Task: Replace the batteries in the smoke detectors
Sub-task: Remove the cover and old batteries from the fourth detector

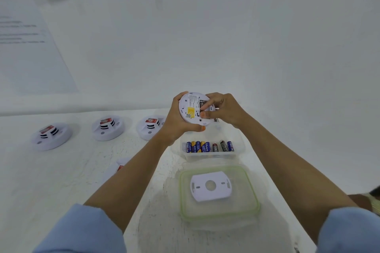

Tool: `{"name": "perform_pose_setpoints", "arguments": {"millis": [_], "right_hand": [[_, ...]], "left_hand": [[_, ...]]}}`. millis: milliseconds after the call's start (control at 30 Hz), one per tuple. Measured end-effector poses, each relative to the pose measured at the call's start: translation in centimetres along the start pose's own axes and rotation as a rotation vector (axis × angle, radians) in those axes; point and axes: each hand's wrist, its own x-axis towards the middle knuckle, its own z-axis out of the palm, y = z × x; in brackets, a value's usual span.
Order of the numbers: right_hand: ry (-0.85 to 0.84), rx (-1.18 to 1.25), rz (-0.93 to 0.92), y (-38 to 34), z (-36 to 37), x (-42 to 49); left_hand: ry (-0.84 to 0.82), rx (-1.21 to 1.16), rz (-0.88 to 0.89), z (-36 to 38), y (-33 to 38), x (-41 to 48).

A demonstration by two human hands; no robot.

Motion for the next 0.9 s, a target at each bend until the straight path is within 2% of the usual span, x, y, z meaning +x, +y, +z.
{"name": "perform_pose_setpoints", "arguments": {"millis": [167, 233, 267, 333, 400, 467, 567, 700, 900], "right_hand": [[-0.008, 0.002, 0.019, 0.3, 0.3, 1.1], [0.084, 0.012, 0.095, 0.5, -0.2, 1.9], [0.146, -0.065, 0.128, 0.8, -0.7, 2.4], [0.138, -0.519, 0.184, 1.7, -1.7, 3.7], [-0.029, -1.019, 0.282, 2.4, -1.5, 4.6], [-0.152, -1.307, 0.316, 2.9, -0.5, 5.2], [-0.322, -1.576, 0.292, 3.0, 0.7, 5.9], [-0.441, -1.656, 0.334, 4.1, 0.9, 6.3], [-0.388, -1.526, 0.268, 5.2, 0.9, 6.6]], "left_hand": [[0.018, 0.002, 0.007, -0.6, -0.7, 0.7], [0.033, 0.009, 0.015, -1.0, -1.0, 1.0], [0.038, 0.015, 0.020, -1.3, -1.2, 1.1], [0.040, 0.027, 0.027, -1.6, -1.5, 1.3], [0.038, 0.051, 0.030, -1.8, -1.8, 1.6], [0.038, 0.066, 0.031, -1.9, -2.2, 1.8], [0.031, 0.073, 0.025, -2.0, -2.6, 2.0], [0.035, 0.088, 0.010, -2.2, -2.9, 1.9], [0.034, 0.105, 0.022, -2.5, -3.1, 2.0]]}}
